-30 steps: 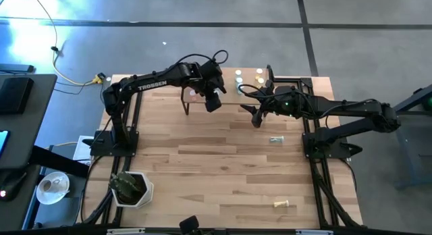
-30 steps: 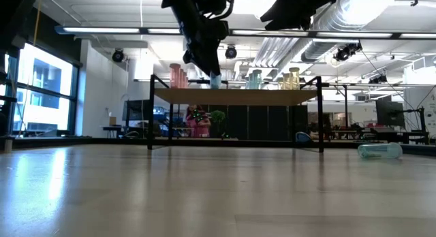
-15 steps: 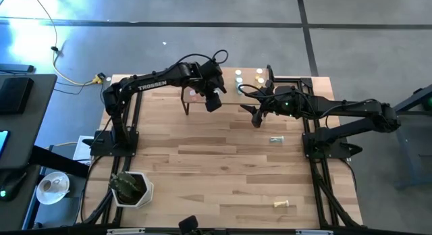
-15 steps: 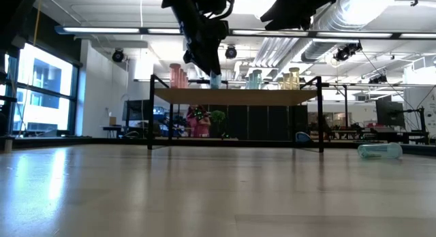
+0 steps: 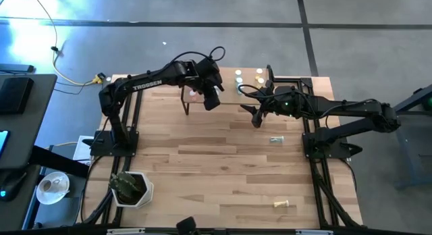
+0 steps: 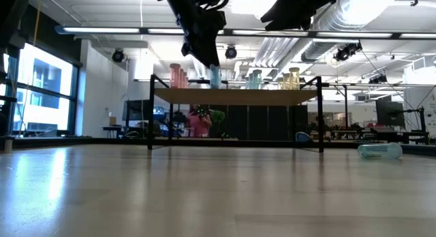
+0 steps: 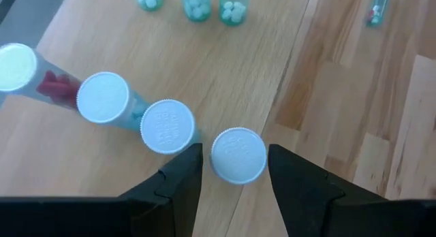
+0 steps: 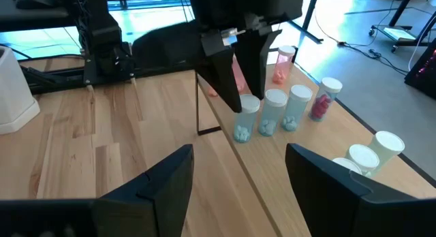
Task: Pick and place medicine bottles onto shelf by color
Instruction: Put the green pill bottle on the shelf aligned with the other green pill bottles
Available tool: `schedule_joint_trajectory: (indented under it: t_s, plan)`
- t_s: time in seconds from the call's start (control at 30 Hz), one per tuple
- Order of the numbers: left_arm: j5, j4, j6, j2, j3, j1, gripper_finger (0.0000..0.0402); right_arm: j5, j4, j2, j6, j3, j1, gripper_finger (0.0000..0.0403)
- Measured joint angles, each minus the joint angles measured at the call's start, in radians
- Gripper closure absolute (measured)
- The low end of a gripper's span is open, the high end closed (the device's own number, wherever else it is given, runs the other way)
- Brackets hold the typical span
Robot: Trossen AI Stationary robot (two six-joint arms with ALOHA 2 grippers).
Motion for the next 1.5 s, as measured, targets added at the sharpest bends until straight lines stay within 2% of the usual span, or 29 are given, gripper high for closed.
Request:
schedule_joint_trajectory:
  t_s: [0.33, 0.6, 0.87, 1.03, 1.27, 1.4, 1.5]
  plan:
    - [0.0, 0.0, 0.003, -0.04, 0.0, 0.0, 0.0243, 0.0, 0.0, 0.0, 0.0, 0.0, 0.0, 0.0178]
    - [0.0, -0.001, 0.002, -0.126, 0.0, -0.007, 0.0243, 0.0, 0.001, 0.0, 0.0, 0.0, 0.0, 0.0178]
    - [0.0, 0.001, 0.018, -0.218, -0.014, -0.1, 0.0243, 0.0, -0.022, -0.042, 0.0, 0.0, 0.0, 0.0178]
    - [0.0, 0.072, -0.006, -0.287, -0.166, -0.193, 0.0243, 0.0, -0.089, -0.097, 0.052, 0.0, 0.0, 0.0178]
    - [-0.004, 0.342, -0.108, -0.376, -0.426, -0.291, 0.0243, -0.021, -0.26, -0.131, 0.175, 0.0, 0.0, 0.0178]
    - [-0.003, 0.448, -0.148, -0.395, -0.519, -0.335, 0.0243, -0.088, -0.377, -0.129, 0.255, 0.0, 0.003, 0.0178]
    - [-0.008, 0.501, -0.168, -0.395, -0.56, -0.363, 0.0243, -0.099, -0.445, -0.129, 0.333, -0.009, 0.028, 0.0178]
